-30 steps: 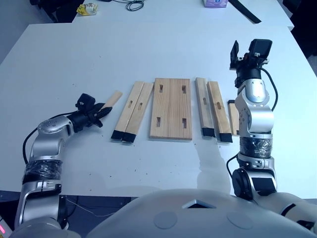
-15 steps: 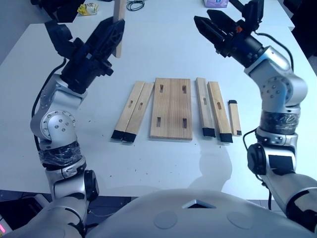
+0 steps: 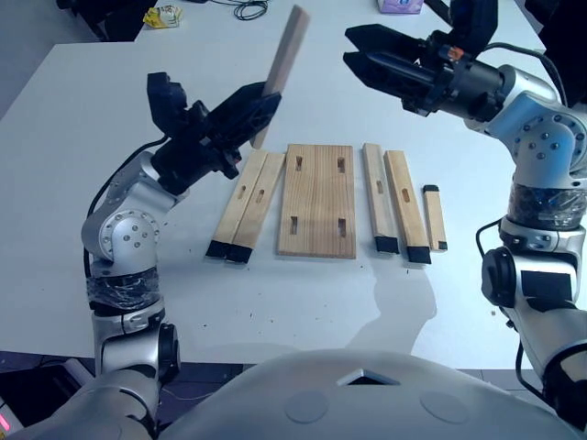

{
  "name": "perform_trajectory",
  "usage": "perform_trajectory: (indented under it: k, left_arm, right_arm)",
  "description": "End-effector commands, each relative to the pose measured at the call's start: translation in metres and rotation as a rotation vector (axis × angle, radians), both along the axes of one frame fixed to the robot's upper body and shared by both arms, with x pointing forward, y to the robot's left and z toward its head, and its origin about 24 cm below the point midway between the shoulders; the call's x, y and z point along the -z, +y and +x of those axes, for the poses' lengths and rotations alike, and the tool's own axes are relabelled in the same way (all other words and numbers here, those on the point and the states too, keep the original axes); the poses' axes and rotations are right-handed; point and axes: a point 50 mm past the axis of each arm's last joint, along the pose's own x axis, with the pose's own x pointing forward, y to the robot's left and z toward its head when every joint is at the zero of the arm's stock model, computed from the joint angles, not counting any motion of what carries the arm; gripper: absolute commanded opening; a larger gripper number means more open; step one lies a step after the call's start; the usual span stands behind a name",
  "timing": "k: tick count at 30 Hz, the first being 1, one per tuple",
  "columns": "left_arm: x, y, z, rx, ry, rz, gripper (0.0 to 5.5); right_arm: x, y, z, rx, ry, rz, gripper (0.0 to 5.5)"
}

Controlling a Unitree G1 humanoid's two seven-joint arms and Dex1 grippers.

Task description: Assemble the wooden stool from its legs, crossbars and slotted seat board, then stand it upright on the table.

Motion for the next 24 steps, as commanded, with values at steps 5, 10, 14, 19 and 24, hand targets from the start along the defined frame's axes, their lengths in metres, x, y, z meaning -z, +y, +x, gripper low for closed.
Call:
perform_trajectory:
  k: [5,10,14,19,24]
  left_arm:
    - [-0.011,-0.017,-0.012,0.145,-0.034,0.022,1.31]
    - [-0.006,-0.021,-0.016,0.179,-0.032,0.067,1.31]
    - [-0.001,-0.018,-0.017,0.166,-0.023,0.080,1.31]
    - [0.000,-0.019,-0.018,0.167,-0.024,0.079,1.31]
    - [0.002,-0.020,-0.021,0.187,-0.022,0.086,1.31]
  right_arm:
    - [0.009,0.011,-0.014,-0.110,0.037,0.002,3.22]
    - [0.004,0.016,-0.019,-0.175,0.053,0.017,3.22]
    - [0.001,0.015,-0.022,-0.211,0.058,0.012,3.22]
    - [0.001,0.016,-0.026,-0.236,0.070,0.015,3.22]
    - [0.004,0.017,-0.028,-0.261,0.082,0.010,2.81]
